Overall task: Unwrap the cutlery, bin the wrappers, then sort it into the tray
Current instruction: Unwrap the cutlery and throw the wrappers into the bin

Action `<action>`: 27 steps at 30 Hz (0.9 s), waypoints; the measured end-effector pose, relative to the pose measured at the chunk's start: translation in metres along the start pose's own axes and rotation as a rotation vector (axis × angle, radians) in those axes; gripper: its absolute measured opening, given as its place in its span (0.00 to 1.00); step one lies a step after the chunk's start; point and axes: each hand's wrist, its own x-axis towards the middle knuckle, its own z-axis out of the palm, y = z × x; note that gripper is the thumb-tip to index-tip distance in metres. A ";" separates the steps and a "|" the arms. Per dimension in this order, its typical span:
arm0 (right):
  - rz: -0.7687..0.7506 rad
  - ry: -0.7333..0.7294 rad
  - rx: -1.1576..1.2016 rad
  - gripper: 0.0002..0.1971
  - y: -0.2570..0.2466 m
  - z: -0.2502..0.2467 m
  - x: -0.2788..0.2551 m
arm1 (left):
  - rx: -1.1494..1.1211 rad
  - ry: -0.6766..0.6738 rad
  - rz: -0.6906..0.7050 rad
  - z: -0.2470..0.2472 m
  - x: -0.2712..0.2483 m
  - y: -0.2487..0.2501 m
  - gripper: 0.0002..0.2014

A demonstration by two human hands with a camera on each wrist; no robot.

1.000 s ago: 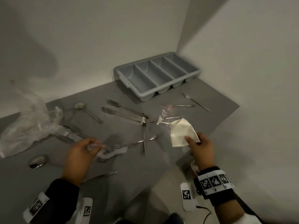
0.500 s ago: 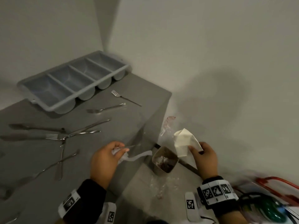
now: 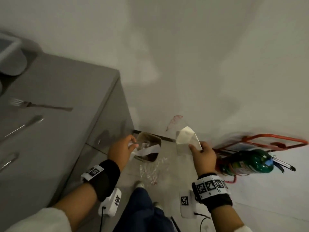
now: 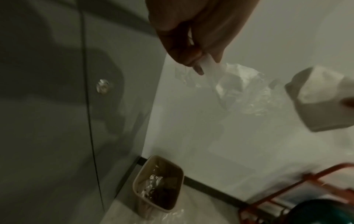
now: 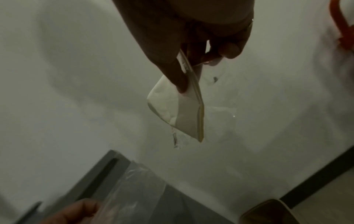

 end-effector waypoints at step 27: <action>0.174 0.005 -0.026 0.11 0.253 0.232 0.157 | 0.061 -0.480 -0.225 0.320 0.238 -0.269 0.19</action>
